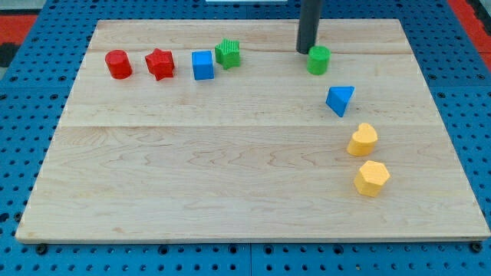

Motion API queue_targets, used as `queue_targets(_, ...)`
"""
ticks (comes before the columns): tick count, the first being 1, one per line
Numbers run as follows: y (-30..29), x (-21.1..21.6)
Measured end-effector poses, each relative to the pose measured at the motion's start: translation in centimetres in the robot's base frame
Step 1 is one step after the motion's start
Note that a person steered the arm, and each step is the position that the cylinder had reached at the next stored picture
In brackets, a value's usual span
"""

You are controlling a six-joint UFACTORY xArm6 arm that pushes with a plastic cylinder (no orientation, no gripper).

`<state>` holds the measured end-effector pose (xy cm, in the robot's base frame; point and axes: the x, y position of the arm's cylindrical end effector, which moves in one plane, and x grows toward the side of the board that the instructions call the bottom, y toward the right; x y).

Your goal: Place the green star above the green circle

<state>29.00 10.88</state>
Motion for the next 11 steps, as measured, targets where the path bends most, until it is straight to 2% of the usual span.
queue_targets(1, 0.0, 1.4)
queue_targets(2, -7.4, -0.9)
queue_targets(3, -8.6, 3.5)
queue_targets(4, -18.2, 3.6)
queue_targets(5, -22.6, 0.0)
queue_targets(7, -8.5, -0.6)
queue_targets(8, -10.4, 2.2)
queue_targets(9, -6.3, 2.0)
queue_targets(10, -3.9, -1.3)
queue_targets(11, -4.6, -0.9)
